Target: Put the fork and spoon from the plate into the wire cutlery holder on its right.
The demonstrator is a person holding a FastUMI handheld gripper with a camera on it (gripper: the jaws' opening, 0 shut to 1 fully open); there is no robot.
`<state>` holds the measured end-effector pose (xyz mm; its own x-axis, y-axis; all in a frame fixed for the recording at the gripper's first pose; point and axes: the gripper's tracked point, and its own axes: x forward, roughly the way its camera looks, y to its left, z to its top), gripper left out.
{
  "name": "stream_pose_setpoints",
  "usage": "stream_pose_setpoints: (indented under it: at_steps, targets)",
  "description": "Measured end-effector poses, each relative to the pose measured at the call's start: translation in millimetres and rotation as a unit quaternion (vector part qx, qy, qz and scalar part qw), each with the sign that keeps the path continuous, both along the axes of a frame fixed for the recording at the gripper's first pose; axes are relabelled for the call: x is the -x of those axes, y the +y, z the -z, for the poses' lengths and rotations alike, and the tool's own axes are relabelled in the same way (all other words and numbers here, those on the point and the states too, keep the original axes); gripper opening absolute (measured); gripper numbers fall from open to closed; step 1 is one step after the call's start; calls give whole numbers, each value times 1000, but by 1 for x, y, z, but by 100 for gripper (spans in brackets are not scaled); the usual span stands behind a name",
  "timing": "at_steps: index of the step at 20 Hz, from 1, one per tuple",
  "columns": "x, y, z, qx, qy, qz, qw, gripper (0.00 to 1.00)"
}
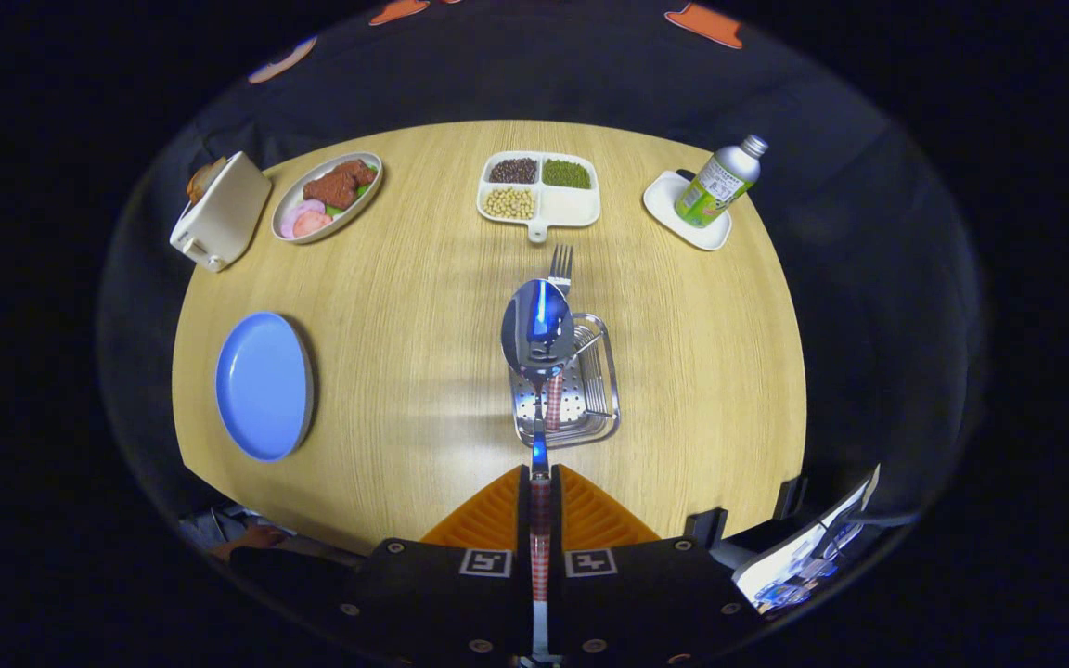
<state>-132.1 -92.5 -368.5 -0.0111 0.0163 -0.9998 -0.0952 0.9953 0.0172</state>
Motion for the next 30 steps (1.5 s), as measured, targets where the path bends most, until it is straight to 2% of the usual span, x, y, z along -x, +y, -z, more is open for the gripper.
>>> stream_pose_setpoints:
  at_steps: [4, 11, 20, 23, 27, 30]
  targets:
    - [10, -7, 14, -18, 69, -42, 997, 7]
    - [11, -33, 25, -15, 168, -117, 979, 7]
    - [14, -35, 27, -43, 321, -134, 936, 7]
    - [8, -27, 29, -56, 333, -135, 932, 7]
    - [3, -8, 27, -78, 337, -145, 927, 12]
    - [-13, -3, 26, -84, 307, -144, 937, 21]
